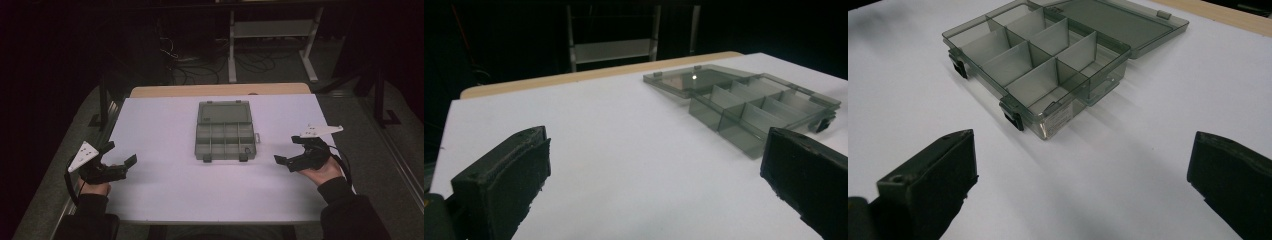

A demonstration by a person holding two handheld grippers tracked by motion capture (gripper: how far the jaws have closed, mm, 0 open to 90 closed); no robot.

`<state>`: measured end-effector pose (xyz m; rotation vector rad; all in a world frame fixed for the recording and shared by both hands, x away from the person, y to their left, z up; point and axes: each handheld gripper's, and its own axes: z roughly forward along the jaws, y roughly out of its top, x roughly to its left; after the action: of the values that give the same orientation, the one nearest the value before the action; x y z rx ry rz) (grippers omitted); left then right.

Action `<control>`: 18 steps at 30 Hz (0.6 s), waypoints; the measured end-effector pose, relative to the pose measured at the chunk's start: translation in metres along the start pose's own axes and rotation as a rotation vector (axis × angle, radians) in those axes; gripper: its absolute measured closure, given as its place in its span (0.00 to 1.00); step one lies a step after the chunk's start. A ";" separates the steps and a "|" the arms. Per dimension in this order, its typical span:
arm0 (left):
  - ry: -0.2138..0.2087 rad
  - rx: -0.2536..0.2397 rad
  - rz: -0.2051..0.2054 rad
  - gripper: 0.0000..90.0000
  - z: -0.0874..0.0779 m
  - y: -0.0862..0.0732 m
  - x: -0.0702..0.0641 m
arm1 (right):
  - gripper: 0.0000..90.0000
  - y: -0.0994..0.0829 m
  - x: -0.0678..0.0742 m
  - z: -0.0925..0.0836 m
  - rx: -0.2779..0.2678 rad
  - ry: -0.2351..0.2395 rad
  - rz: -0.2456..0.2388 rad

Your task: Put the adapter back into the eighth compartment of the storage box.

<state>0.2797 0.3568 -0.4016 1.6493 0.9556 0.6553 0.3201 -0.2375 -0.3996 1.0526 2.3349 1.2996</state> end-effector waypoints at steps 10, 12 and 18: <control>-0.001 0.006 -0.002 0.00 0.000 0.000 0.000 | 0.00 -0.015 0.001 -0.010 -0.038 -0.022 0.013; -0.001 0.006 -0.002 0.00 0.000 0.000 0.000 | 0.00 -0.015 0.001 -0.010 -0.038 -0.022 0.013; -0.004 0.005 0.001 0.00 0.000 0.000 0.000 | 0.00 -0.025 0.001 -0.015 -0.047 -0.038 0.019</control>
<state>0.2795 0.3566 -0.4016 1.6550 0.9550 0.6507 0.2996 -0.2546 -0.4118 1.0783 2.2608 1.3238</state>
